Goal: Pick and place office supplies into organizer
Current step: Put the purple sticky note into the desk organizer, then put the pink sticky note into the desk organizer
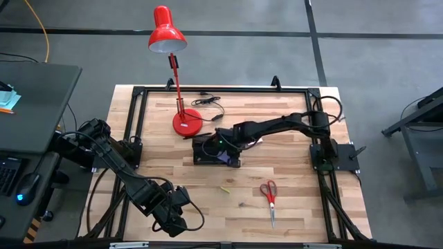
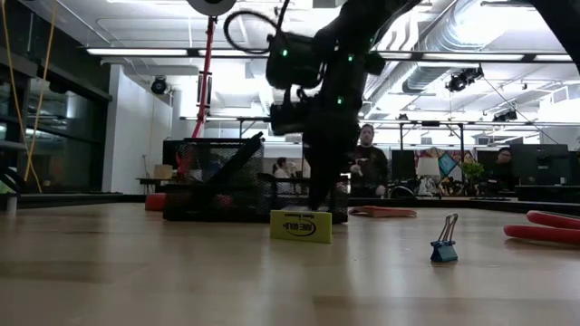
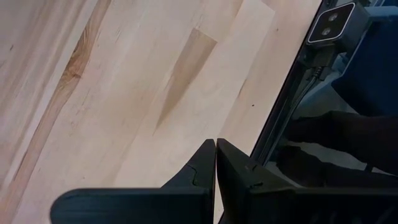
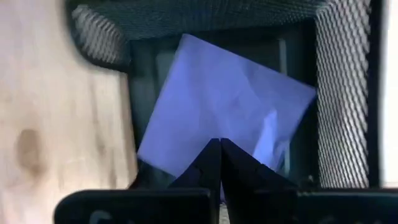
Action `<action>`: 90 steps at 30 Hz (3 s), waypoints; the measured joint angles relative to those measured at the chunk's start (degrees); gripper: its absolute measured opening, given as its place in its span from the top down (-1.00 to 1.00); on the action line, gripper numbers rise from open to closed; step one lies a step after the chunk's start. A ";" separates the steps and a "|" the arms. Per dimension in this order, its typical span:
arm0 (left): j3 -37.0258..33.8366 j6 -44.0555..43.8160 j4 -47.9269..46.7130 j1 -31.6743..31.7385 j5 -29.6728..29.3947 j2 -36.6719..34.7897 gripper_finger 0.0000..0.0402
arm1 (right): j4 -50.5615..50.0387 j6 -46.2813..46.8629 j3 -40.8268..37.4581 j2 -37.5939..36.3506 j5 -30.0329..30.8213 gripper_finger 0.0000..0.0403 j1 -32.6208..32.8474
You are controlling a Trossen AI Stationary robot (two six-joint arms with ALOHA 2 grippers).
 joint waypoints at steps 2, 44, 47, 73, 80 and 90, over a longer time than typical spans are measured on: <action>0.00 0.00 -0.07 0.00 0.00 0.00 1.00 | -0.31 0.12 -0.09 0.19 0.25 1.00 0.02; 0.04 -1.28 -2.27 -0.39 -10.06 -3.95 1.00 | -8.64 15.47 -13.89 -23.62 10.15 0.17 -9.25; 0.04 -1.53 -2.75 -0.37 -10.68 -3.93 1.00 | -5.82 17.40 -16.70 -23.59 11.05 0.14 -9.09; 0.02 -1.09 -7.70 -1.86 -15.40 -3.93 1.00 | 4.40 18.69 -17.88 -13.89 24.55 0.10 -2.59; 0.02 -1.65 -7.67 -3.14 -16.88 -3.91 1.00 | 4.46 19.66 -17.88 -13.89 25.15 0.10 -1.72; 0.00 -1.64 -7.69 -3.48 -18.39 -3.89 1.00 | 4.09 20.03 -17.88 -12.09 27.46 0.10 -0.09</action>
